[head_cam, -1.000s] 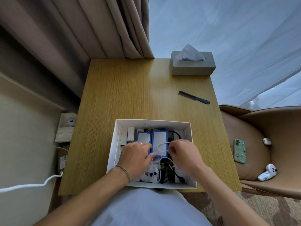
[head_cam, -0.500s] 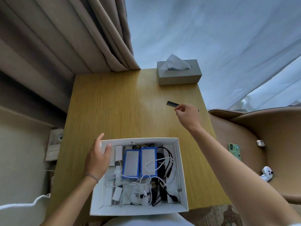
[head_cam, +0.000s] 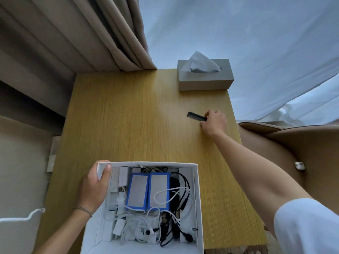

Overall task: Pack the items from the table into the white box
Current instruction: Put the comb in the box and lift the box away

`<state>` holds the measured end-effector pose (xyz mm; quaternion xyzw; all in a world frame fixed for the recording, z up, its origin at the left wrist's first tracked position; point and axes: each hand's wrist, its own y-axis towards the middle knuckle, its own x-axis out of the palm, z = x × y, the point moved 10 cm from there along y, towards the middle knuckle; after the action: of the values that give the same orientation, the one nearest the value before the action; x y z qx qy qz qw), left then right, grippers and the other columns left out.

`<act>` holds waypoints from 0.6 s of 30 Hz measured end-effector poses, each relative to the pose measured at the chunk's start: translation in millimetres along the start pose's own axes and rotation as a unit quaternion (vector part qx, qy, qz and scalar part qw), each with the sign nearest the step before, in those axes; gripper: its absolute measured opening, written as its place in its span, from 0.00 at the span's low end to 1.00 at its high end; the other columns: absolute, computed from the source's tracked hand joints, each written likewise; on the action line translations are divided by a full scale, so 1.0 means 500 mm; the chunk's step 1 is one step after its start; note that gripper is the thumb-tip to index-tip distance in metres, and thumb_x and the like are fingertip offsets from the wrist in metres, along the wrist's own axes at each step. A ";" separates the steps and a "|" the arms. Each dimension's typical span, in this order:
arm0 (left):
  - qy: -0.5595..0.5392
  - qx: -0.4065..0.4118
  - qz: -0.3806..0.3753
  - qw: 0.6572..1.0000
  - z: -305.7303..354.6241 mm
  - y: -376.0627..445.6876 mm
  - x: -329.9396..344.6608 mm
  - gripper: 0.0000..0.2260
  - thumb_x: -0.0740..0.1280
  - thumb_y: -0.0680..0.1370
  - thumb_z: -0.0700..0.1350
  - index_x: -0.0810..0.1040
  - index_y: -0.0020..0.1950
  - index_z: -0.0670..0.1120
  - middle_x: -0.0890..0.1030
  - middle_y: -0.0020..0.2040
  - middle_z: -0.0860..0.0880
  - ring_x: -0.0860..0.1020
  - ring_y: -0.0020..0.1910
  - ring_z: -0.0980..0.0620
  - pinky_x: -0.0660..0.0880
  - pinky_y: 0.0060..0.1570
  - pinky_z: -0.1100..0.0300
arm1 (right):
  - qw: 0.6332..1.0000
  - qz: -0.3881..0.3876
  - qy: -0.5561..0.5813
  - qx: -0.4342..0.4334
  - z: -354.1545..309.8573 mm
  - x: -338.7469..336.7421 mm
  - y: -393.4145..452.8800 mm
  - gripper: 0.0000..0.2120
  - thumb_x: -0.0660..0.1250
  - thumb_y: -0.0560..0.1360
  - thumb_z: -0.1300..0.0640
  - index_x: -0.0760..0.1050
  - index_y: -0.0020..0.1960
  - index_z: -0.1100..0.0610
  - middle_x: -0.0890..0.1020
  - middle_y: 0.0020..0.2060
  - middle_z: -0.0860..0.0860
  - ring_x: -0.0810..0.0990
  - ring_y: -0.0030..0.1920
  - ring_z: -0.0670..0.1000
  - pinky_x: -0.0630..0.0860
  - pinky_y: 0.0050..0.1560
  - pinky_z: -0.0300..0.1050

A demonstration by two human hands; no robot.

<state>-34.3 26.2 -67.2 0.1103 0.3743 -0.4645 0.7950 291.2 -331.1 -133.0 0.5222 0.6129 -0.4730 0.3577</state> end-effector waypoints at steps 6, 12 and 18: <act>0.007 -0.015 0.001 1.000 -0.005 -0.002 -0.001 0.08 0.59 0.84 0.52 0.77 0.54 0.54 0.80 0.36 0.53 0.79 0.36 0.53 0.73 0.36 0.55 | 1.000 0.002 -0.011 -0.009 -0.004 0.009 0.005 0.14 0.73 0.75 0.48 0.77 0.56 0.55 0.79 0.55 0.55 0.74 0.57 0.58 0.74 0.60 0.54; 0.004 -0.013 0.000 1.000 -0.005 -0.003 -0.003 0.09 0.58 0.83 0.52 0.77 0.53 0.53 0.80 0.35 0.48 0.79 0.34 0.48 0.74 0.34 0.51 | 0.993 -0.044 0.098 -0.037 -0.014 0.026 -0.025 0.07 0.72 0.76 0.55 0.77 0.53 0.54 0.84 0.49 0.53 0.80 0.46 0.53 0.80 0.45 0.51; 0.011 -0.004 -0.005 1.000 0.002 -0.003 -0.008 0.10 0.58 0.83 0.52 0.77 0.53 0.51 0.74 0.30 0.51 0.72 0.28 0.53 0.67 0.29 0.59 | 0.973 -0.008 0.182 -0.141 -0.116 -0.070 -0.129 0.07 0.66 0.81 0.53 0.79 0.56 0.55 0.85 0.48 0.51 0.81 0.42 0.48 0.78 0.39 0.44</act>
<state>-36.0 27.4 -63.6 0.1104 0.3849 -0.4657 0.7891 238.1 -287.0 -69.7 0.5386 0.7327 -0.2814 0.3063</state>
